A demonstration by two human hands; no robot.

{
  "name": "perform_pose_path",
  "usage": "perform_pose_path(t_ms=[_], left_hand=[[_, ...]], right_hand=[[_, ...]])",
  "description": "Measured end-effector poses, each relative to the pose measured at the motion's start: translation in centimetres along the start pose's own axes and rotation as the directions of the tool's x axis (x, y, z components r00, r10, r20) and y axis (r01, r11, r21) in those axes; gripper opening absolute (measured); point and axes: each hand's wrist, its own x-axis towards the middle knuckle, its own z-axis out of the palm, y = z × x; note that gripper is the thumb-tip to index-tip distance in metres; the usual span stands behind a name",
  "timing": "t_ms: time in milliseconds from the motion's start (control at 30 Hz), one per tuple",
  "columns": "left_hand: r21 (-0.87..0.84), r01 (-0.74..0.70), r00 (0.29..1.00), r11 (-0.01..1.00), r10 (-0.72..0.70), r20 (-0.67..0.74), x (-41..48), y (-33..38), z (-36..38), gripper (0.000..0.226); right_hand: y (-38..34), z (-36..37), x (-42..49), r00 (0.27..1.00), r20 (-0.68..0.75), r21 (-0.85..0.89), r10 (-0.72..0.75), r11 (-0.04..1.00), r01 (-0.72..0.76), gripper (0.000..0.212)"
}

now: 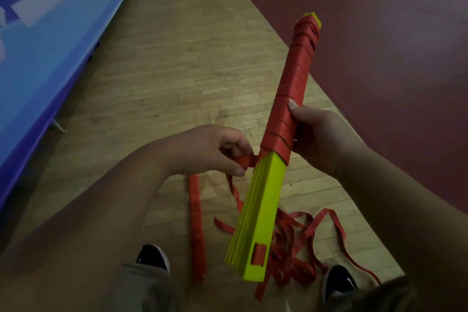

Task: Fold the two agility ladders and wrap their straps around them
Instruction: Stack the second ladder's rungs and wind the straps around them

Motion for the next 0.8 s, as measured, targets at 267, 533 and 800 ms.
perform_pose_path(t_ms=[267,533,800], left_hand=[[0.019,0.005,0.998,1.0,-0.004,-0.069,-0.14,0.6,0.42,0.028],[0.149,0.059,0.998,0.987,-0.056,-0.026,0.27,0.4,0.86,0.029],[0.183,0.101,0.995,0.978,-0.097,-0.03,0.54,0.36,1.0,0.027]], right_hand=[[0.18,0.11,0.16,1.0,0.007,-0.02,0.004,1.0,-0.003,0.03],[0.43,0.04,0.29,1.0,0.003,-0.034,-0.005,0.999,0.005,0.029],[0.52,-0.12,0.4,1.0,0.026,-0.083,-0.013,0.996,0.015,0.03]])
